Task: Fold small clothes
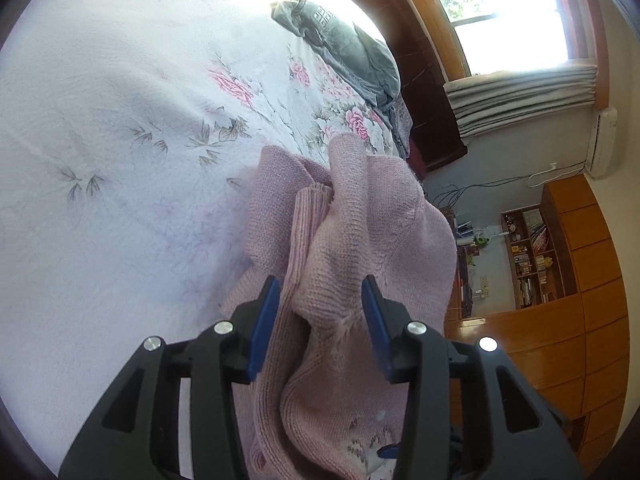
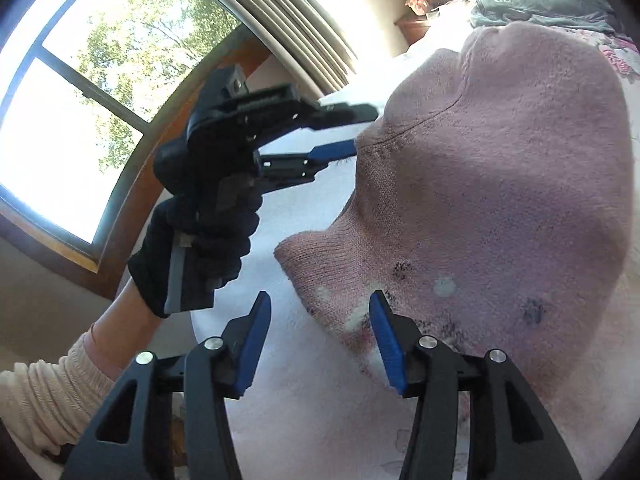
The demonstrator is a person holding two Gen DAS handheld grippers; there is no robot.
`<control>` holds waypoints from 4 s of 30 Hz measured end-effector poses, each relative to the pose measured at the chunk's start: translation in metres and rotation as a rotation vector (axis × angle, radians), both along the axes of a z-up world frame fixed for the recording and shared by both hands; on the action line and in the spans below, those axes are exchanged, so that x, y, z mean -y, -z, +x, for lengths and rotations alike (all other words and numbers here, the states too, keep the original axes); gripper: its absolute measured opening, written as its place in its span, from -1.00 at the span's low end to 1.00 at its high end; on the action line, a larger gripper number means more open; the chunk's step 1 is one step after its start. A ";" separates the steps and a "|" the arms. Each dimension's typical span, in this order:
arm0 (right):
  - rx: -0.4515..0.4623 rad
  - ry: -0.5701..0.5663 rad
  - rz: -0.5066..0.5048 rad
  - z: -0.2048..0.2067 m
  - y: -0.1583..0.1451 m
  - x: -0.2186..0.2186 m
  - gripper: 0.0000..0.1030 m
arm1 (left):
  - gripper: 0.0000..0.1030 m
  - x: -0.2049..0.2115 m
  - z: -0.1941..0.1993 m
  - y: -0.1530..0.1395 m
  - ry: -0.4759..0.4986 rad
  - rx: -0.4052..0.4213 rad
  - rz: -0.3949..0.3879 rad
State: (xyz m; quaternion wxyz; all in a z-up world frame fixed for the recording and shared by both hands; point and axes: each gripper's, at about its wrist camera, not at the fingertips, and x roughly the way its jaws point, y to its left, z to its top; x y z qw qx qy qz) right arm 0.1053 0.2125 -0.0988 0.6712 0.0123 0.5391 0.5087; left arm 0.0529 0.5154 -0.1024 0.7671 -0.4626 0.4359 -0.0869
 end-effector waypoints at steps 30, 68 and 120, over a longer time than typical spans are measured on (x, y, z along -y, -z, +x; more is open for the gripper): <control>-0.154 0.319 -0.175 0.037 0.041 0.125 -0.55 | -0.27 0.092 -0.085 0.008 0.093 -0.135 0.343; 0.092 0.310 -0.187 0.129 0.005 0.063 0.11 | -0.78 0.016 0.053 0.001 -0.054 -0.079 0.275; -0.288 0.372 0.087 0.150 0.080 0.084 0.78 | 0.03 0.051 0.030 0.061 0.253 0.035 -0.096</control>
